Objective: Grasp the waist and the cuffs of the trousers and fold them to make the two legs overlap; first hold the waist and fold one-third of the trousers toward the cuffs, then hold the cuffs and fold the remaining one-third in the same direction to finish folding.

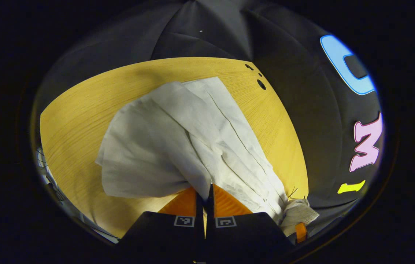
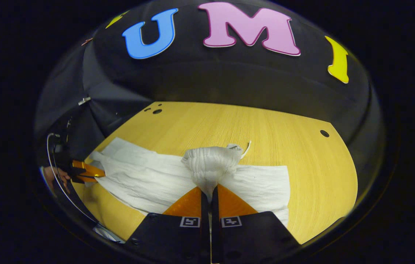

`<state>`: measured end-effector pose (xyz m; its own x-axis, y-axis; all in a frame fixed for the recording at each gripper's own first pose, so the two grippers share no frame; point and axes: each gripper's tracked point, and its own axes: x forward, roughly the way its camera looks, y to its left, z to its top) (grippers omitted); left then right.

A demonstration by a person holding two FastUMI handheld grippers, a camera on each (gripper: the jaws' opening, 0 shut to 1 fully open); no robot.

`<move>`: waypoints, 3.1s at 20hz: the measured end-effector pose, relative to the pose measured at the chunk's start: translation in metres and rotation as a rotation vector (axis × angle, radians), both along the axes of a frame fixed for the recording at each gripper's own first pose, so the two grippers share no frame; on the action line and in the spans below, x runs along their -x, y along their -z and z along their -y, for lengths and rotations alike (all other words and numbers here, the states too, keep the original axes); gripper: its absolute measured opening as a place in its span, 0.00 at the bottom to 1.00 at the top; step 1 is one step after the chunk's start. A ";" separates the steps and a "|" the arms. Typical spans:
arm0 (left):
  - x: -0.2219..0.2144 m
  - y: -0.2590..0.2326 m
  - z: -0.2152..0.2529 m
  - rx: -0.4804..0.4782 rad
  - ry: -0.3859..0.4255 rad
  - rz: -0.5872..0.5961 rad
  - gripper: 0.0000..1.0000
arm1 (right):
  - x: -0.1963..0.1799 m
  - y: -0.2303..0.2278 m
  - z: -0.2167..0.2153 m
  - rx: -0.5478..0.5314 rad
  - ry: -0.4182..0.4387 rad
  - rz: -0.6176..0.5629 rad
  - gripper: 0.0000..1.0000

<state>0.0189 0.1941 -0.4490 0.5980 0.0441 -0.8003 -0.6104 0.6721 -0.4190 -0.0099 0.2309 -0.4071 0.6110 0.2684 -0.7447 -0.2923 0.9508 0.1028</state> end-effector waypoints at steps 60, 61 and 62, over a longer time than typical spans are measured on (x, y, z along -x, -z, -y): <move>0.011 0.060 0.370 -1.105 1.743 0.185 0.34 | 0.104 -0.033 0.302 -0.416 0.675 -0.083 0.60; 0.015 0.057 0.372 -1.075 1.750 0.195 0.42 | 0.104 -0.033 0.304 -0.416 0.681 -0.081 0.60; 0.017 0.054 0.374 -1.042 1.750 0.209 0.45 | 0.104 -0.032 0.304 -0.418 0.686 -0.082 0.60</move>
<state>0.0020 -0.1803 -0.5033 0.5618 -0.2590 -0.7857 0.8131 0.3479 0.4668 -0.1140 -0.0733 -0.3747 0.6888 0.1199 -0.7149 0.3660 0.7938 0.4858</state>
